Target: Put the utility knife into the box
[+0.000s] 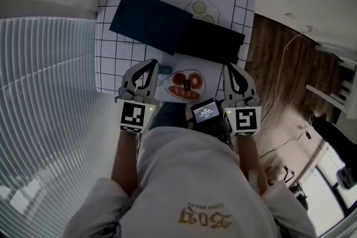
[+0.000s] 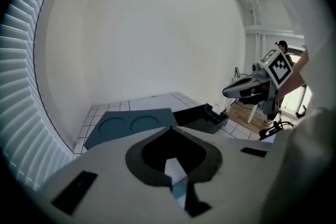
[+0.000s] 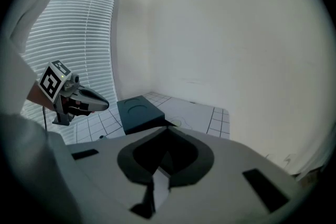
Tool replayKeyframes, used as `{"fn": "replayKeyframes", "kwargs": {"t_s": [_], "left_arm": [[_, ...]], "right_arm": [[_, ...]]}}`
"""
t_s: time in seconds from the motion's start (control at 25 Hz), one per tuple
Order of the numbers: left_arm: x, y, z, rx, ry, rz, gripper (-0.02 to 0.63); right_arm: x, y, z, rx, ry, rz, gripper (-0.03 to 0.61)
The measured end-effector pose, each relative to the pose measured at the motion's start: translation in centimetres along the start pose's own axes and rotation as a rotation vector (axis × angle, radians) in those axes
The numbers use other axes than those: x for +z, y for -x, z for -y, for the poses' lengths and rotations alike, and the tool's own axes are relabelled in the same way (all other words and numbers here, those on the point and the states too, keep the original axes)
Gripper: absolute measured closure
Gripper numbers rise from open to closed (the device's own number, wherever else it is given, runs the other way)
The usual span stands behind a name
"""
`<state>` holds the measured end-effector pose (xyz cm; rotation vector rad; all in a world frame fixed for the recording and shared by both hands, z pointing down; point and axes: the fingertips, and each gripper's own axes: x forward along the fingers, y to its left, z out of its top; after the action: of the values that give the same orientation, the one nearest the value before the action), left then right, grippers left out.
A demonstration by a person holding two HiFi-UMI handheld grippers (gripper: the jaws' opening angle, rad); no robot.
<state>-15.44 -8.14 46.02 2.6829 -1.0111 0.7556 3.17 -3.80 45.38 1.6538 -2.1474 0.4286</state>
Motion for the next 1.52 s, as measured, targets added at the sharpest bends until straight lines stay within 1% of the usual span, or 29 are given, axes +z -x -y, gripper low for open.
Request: {"fn": "replayKeyframes", "kwargs": {"t_s": [0.2,0.36,0.48,0.64,0.72,0.8,0.84,1.04,1.2,1.36,1.4,1.52], "left_arm": [[-3.0,-1.1,0.9,-0.049,-0.070,-0.082,0.606],[-5.6,-2.2,2.1,-0.124,-0.155,-0.156,0.606],[-7.4,-2.7,3.0,-0.187,-0.227,-0.215,0.606],[-8.7,-3.3,3.7,-0.248,-0.291,-0.254,0.604],[-9.4,-3.3,4.0,-0.280,-0.304,-0.274,0.595],[-10.2,-3.4,4.3,-0.311,-0.299,-0.297,0.539],[-10.5,-3.4,4.4,-0.325,-0.296,-0.308,0.521],[-12.1,-3.4,5.1,-0.412,-0.310,-0.342,0.486],[-12.9,-3.9,5.3,-0.456,-0.311,-0.364,0.454],[-13.3,-4.1,5.6,-0.497,-0.311,-0.391,0.449],[-13.6,-4.2,5.7,-0.500,-0.321,-0.404,0.450],[-14.2,-4.4,5.8,-0.496,-0.392,-0.439,0.456]], "right_arm": [[-1.2,-0.5,-0.7,0.029,0.037,-0.036,0.572],[-3.1,-0.8,-1.0,0.044,0.062,-0.075,0.571],[-4.6,-0.6,-1.0,0.043,0.047,-0.107,0.572],[-6.0,-0.7,-0.5,0.033,0.021,-0.136,0.572],[-6.6,-0.7,-0.4,0.036,0.022,-0.157,0.571],[-7.0,-0.8,-0.3,0.038,0.015,-0.162,0.572],[-7.2,-0.9,-0.2,0.036,0.007,-0.160,0.572],[-8.5,-0.7,-0.4,0.043,-0.017,-0.193,0.572],[-9.6,-0.4,-0.5,0.049,-0.041,-0.215,0.571],[-9.9,-0.5,0.0,0.043,-0.049,-0.224,0.571],[-9.8,-0.6,0.1,0.040,-0.053,-0.226,0.571],[-9.6,-0.8,0.4,0.036,-0.055,-0.229,0.572]]}}
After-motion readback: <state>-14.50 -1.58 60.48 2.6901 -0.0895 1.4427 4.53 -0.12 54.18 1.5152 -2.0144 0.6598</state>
